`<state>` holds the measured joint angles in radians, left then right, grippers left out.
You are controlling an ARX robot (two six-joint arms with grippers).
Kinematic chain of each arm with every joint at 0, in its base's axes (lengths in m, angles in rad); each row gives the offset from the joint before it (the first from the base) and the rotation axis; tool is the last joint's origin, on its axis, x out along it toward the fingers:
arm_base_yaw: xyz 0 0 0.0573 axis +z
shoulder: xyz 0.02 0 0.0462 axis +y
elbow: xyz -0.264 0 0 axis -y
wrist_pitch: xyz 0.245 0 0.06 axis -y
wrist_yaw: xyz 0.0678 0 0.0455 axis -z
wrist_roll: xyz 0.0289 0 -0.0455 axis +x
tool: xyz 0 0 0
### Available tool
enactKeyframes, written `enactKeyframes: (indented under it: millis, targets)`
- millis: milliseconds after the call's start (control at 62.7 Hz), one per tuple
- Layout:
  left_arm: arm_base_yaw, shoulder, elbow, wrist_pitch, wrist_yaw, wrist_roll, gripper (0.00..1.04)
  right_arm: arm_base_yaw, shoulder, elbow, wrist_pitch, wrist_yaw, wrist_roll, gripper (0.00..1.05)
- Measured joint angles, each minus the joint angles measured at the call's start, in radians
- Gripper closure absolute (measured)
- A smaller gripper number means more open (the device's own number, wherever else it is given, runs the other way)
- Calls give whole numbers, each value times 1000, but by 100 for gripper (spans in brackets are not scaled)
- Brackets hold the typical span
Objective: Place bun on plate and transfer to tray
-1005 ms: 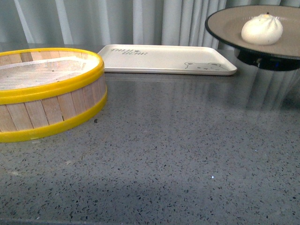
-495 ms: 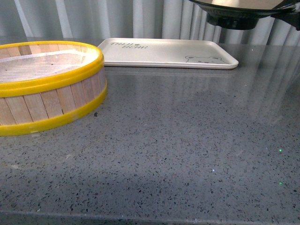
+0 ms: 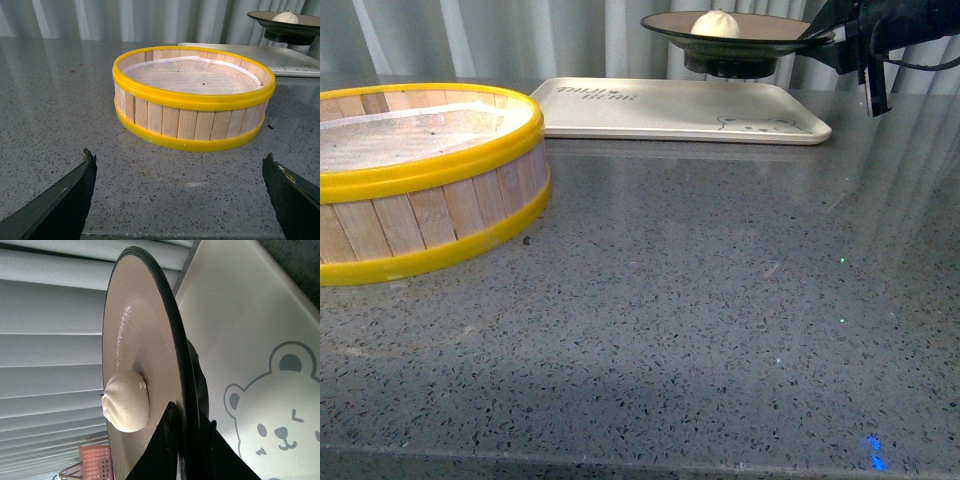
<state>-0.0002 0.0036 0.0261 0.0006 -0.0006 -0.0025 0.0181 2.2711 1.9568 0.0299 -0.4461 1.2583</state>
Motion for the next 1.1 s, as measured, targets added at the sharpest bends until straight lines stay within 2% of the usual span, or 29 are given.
enactKeyframes:
  millis: [128, 1053, 1101]
  targets:
    - [0, 0, 0, 0, 0, 0, 7, 11, 43, 47, -38, 0, -9, 102]
    - [0, 0, 0, 0, 0, 0, 7, 4, 55, 39, -143, 33, -47, 102]
    - [0, 0, 0, 0, 0, 0, 7, 2, 55, 37, -143, 34, -48, 98]
